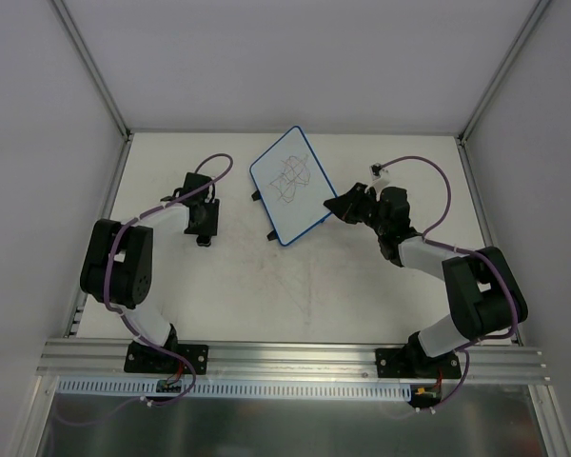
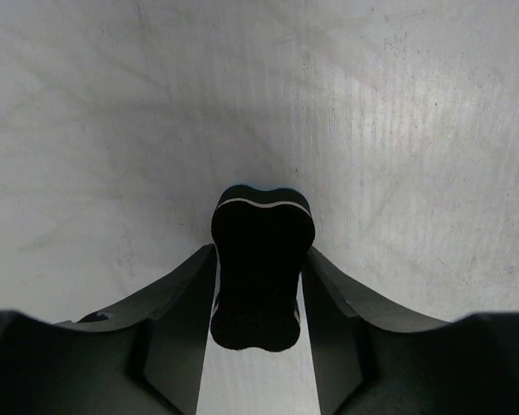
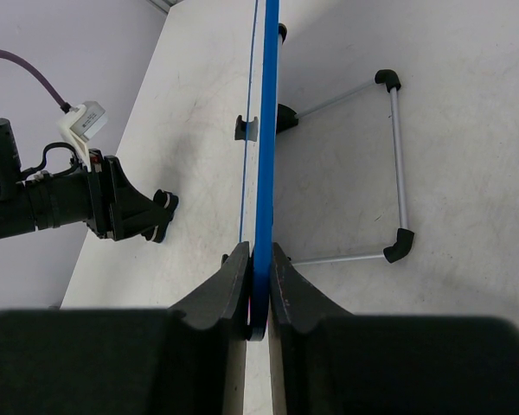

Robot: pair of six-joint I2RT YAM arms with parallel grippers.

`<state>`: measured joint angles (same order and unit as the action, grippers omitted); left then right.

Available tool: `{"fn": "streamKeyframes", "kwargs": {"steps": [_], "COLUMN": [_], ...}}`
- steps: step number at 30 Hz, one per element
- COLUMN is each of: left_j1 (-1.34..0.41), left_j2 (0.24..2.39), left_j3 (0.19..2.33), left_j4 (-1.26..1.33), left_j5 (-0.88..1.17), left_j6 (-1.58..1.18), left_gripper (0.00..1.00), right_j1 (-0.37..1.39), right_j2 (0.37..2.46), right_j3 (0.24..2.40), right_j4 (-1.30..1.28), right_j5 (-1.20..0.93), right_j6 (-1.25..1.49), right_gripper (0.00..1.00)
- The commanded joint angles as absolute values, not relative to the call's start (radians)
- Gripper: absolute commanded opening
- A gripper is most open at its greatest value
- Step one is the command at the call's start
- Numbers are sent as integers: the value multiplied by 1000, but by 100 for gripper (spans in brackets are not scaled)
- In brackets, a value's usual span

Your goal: Erase the whiteboard

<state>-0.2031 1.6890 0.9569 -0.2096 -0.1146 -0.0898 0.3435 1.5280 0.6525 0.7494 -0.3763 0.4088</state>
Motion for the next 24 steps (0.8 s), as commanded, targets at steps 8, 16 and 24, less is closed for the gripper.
{"fn": "streamKeyframes", "kwargs": {"steps": [8, 16, 24], "left_j1": [-206, -206, -224], "left_j2": [1651, 1508, 1595], "left_j3": [983, 1017, 1266], "left_j4": [-230, -141, -61], "left_j5": [-132, 108, 282], "left_j6": [-139, -282, -437], "left_gripper": [21, 9, 0], "right_j1": [341, 341, 342], "right_j2": [1535, 1543, 1542], "right_j3": [692, 695, 695], "right_j4": [765, 764, 764], "right_j5": [-388, -396, -405], "right_j6": [365, 362, 360], "right_gripper": [0, 0, 0]}}
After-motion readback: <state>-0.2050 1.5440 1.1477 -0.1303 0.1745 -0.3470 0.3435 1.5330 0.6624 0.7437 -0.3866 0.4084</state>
